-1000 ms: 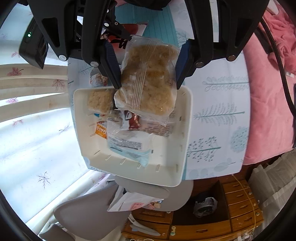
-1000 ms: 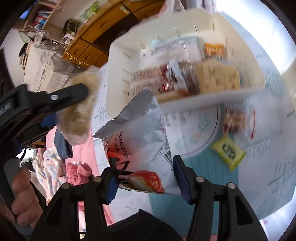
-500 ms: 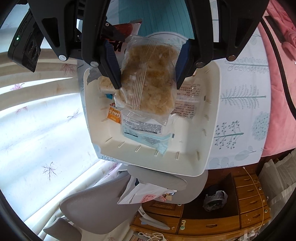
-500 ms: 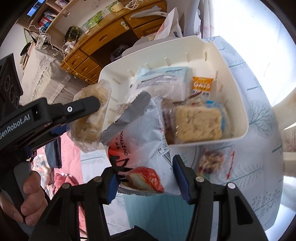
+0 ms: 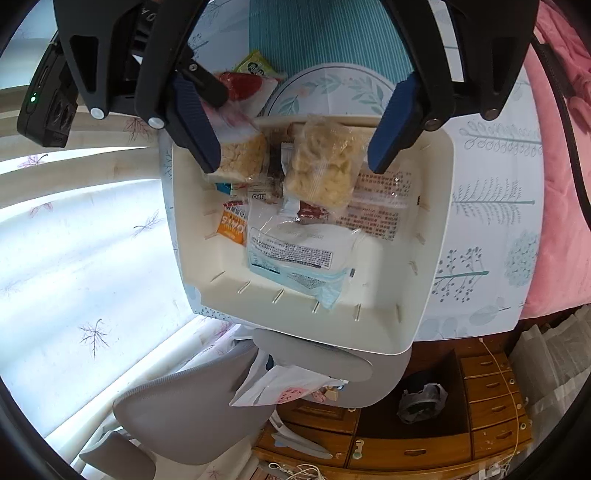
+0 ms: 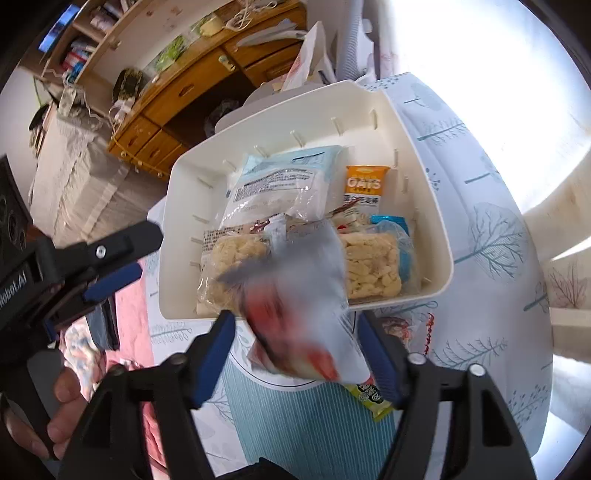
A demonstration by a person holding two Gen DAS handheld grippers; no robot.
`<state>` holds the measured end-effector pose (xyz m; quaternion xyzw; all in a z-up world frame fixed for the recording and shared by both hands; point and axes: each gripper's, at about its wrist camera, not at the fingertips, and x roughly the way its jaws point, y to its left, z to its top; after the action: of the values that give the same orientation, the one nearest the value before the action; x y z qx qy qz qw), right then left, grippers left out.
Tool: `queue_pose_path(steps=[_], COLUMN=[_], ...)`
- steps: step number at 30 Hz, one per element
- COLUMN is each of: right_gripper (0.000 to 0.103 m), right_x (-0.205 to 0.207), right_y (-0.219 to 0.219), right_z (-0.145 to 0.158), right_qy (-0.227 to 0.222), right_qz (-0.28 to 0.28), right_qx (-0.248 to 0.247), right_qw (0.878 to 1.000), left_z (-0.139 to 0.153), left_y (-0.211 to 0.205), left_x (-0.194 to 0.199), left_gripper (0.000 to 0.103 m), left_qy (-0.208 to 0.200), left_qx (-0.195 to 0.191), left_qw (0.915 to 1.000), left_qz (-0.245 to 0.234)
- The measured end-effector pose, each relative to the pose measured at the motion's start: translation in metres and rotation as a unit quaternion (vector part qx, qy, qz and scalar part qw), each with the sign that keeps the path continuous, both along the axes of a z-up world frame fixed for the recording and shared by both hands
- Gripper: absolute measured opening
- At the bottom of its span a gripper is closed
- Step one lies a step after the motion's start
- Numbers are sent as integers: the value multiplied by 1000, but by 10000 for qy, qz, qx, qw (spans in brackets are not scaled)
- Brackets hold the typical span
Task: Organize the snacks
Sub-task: 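Carry both held bags into the white basket and open both tools, then withdraw both open tools back over the remaining snacks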
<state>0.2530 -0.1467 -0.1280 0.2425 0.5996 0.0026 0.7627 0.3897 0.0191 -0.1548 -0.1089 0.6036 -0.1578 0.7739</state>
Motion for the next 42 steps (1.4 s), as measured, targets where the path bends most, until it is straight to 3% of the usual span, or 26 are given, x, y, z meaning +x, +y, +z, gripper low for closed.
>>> queue_pose_path(steps=[19,29,42], right_gripper=[75,75,75], right_x=[-59,-93,-128], right_y=[20,32,31], right_z=[43,36,11], right_qy=[-474,-478,-591], right_qz=[-515,-634,-84], right_qx=[-74,-308,-850], right_qw=[9975,9964,9946], left_z=[34,20,-4], left_y=[39,59,42], left_x=[-73,-110,-148], left_gripper=[82,82,82], left_qy=[-280,-161,-1], left_qx=[-4,53,211], left_qw=[9993,9994,9995], left_qz=[-252,-300,-234])
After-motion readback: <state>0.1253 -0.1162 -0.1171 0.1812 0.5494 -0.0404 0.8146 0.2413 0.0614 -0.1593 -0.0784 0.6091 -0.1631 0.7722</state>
